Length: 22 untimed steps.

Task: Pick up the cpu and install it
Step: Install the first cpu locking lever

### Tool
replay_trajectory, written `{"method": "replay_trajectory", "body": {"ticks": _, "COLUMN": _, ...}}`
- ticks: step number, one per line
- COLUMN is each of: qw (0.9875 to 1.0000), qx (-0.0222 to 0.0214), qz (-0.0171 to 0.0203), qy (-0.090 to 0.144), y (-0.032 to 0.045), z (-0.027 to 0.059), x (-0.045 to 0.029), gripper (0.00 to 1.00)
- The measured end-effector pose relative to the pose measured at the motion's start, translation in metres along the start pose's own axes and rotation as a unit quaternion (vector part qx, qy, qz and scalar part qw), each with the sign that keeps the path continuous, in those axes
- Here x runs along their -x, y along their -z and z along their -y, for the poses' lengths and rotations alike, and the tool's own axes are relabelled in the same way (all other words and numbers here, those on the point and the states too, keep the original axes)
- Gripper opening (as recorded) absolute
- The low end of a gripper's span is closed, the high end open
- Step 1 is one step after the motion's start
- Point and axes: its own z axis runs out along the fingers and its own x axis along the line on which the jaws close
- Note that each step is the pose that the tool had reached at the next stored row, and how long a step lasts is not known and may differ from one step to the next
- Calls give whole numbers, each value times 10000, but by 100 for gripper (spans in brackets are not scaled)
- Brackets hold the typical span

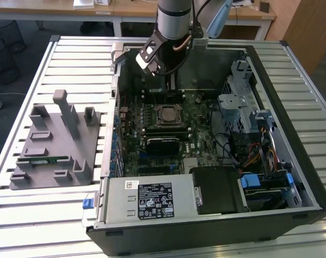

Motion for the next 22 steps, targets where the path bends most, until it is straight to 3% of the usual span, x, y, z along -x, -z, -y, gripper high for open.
{"method": "replay_trajectory", "body": {"ticks": 7, "qw": 10000, "qx": 18, "qz": 6, "qy": 17, "y": 274, "z": 11, "x": 3, "gripper": 11}}
{"method": "replay_trajectory", "body": {"ticks": 9, "qw": 10000, "qx": 21, "qz": 5, "qy": 79, "y": 295, "z": 20, "x": 3, "gripper": 11}}
{"method": "replay_trajectory", "body": {"ticks": 13, "qw": 9991, "qx": 24, "qz": -4, "qy": 431, "y": 295, "z": 20, "x": 3, "gripper": 11}}
{"method": "replay_trajectory", "body": {"ticks": 18, "qw": 9961, "qx": 29, "qz": -14, "qy": 882, "y": 295, "z": 20, "x": 3, "gripper": 11}}
{"method": "replay_trajectory", "body": {"ticks": 22, "qw": 9922, "qx": 32, "qz": -19, "qy": 1246, "y": 294, "z": 20, "x": 3, "gripper": 11}}
